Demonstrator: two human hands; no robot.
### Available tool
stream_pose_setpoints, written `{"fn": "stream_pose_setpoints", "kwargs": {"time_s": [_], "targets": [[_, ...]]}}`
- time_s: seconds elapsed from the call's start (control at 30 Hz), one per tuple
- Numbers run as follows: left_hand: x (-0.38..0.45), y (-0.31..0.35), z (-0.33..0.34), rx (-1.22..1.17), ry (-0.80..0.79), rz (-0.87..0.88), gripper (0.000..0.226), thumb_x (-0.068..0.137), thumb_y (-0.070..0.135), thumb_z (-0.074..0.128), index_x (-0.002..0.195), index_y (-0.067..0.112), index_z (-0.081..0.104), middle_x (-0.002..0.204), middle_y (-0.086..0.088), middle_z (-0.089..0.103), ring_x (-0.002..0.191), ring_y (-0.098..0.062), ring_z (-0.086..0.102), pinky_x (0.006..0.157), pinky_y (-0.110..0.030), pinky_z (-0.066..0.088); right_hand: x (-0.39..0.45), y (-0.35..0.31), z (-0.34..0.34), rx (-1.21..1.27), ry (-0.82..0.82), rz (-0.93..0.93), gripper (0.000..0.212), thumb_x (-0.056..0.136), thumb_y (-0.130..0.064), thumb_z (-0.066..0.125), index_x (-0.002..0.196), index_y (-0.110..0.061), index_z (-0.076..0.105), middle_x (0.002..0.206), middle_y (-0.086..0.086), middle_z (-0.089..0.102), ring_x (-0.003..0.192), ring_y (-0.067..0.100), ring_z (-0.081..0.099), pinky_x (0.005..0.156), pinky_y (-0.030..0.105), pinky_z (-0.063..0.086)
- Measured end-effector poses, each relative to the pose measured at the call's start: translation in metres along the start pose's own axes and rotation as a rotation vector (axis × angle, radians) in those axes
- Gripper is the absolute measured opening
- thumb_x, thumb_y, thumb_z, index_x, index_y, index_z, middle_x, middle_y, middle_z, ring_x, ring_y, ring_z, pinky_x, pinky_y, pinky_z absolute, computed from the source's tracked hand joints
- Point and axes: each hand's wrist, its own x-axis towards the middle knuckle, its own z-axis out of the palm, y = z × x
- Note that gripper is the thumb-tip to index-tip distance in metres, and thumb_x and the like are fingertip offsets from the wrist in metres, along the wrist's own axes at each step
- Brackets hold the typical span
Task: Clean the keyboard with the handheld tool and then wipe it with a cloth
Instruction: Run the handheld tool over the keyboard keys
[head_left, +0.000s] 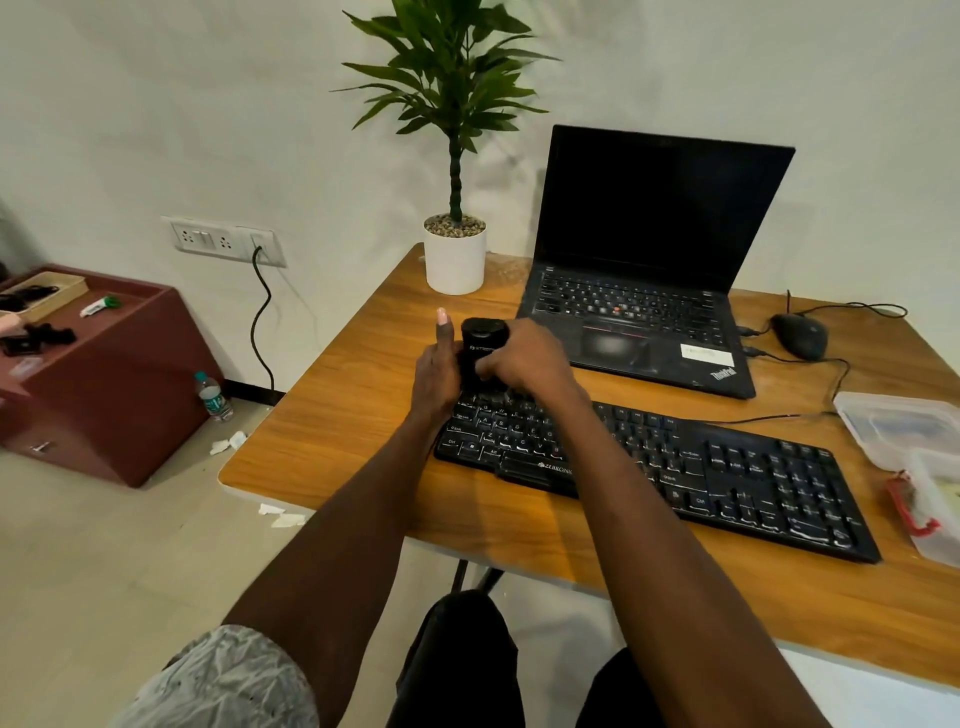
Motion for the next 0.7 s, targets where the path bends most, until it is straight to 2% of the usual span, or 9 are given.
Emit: {"fn": "stream_pose_setpoints", "kwargs": {"time_s": [0.07,0.13,0.23,0.37,0.47,0.57,0.63,0.7], "targets": [[-0.001,0.001,0.0,0.007,0.002,-0.003,0.094,0.088,0.078,0.015,0.077,0.002,0.07,0.073,-0.013,0.071,0.072,-0.028,0.069,0.069,-0.043,0.054,-0.003,-0.001,0.001,0.072,-0.014,-0.033,0.032,0.074,-0.016,0.076,0.103,-0.018,0.062,0.097,0.004,0.067,0.083,0.02,0.066,0.075,0.035,0.058],[0.0,0.001,0.001,-0.005,-0.002,0.004,0.092,0.092,0.072,0.014,0.077,0.003,0.072,0.075,-0.014,0.072,0.074,-0.028,0.07,0.073,-0.042,0.055,-0.005,0.008,-0.007,0.103,-0.029,-0.014,0.034,0.073,-0.015,0.076,0.104,-0.017,0.062,0.1,0.005,0.067,0.084,0.021,0.066,0.073,0.035,0.058],[0.002,0.0,0.003,-0.042,-0.023,0.013,0.092,0.096,0.068,0.014,0.077,-0.002,0.071,0.074,-0.017,0.072,0.074,-0.031,0.071,0.079,-0.042,0.055,-0.006,0.029,-0.028,-0.053,0.034,0.094,0.044,0.07,-0.021,0.079,0.11,-0.013,0.062,0.1,0.005,0.066,0.089,0.023,0.063,0.081,0.038,0.057],[0.001,0.0,0.004,-0.048,-0.03,0.004,0.093,0.095,0.069,0.016,0.078,-0.005,0.071,0.075,-0.019,0.072,0.076,-0.034,0.071,0.082,-0.046,0.055,-0.007,0.032,-0.035,-0.231,0.152,0.162,0.039,0.073,-0.025,0.079,0.104,-0.012,0.059,0.092,0.003,0.063,0.083,0.022,0.06,0.072,0.032,0.051],[0.0,0.002,0.004,-0.001,-0.012,0.016,0.094,0.094,0.07,0.013,0.079,-0.001,0.072,0.076,-0.016,0.072,0.075,-0.029,0.071,0.08,-0.044,0.055,-0.003,0.013,-0.014,-0.134,0.06,0.049,0.041,0.074,-0.024,0.079,0.111,-0.015,0.062,0.099,0.004,0.067,0.087,0.02,0.066,0.082,0.036,0.057],[0.001,-0.001,0.001,0.071,0.023,-0.005,0.101,0.086,0.08,0.013,0.08,-0.005,0.067,0.074,-0.017,0.07,0.07,-0.029,0.066,0.071,-0.042,0.053,-0.005,0.0,0.0,0.058,0.007,-0.044,0.032,0.073,-0.018,0.076,0.102,-0.02,0.063,0.098,0.005,0.07,0.084,0.023,0.068,0.08,0.043,0.058],[0.002,-0.002,0.0,0.071,0.013,-0.005,0.101,0.087,0.08,0.013,0.08,-0.004,0.068,0.076,-0.019,0.069,0.07,-0.03,0.066,0.07,-0.041,0.052,-0.006,0.004,-0.001,0.101,0.003,-0.048,0.032,0.073,-0.016,0.075,0.102,-0.019,0.063,0.098,0.005,0.069,0.085,0.022,0.067,0.079,0.042,0.058],[0.001,0.0,0.003,0.022,-0.007,0.001,0.096,0.092,0.073,0.013,0.08,-0.002,0.071,0.077,-0.019,0.071,0.073,-0.031,0.068,0.075,-0.042,0.054,-0.006,0.014,-0.013,0.043,-0.002,0.005,0.039,0.075,-0.018,0.076,0.111,-0.016,0.062,0.102,0.004,0.067,0.087,0.02,0.065,0.076,0.037,0.058]]}}
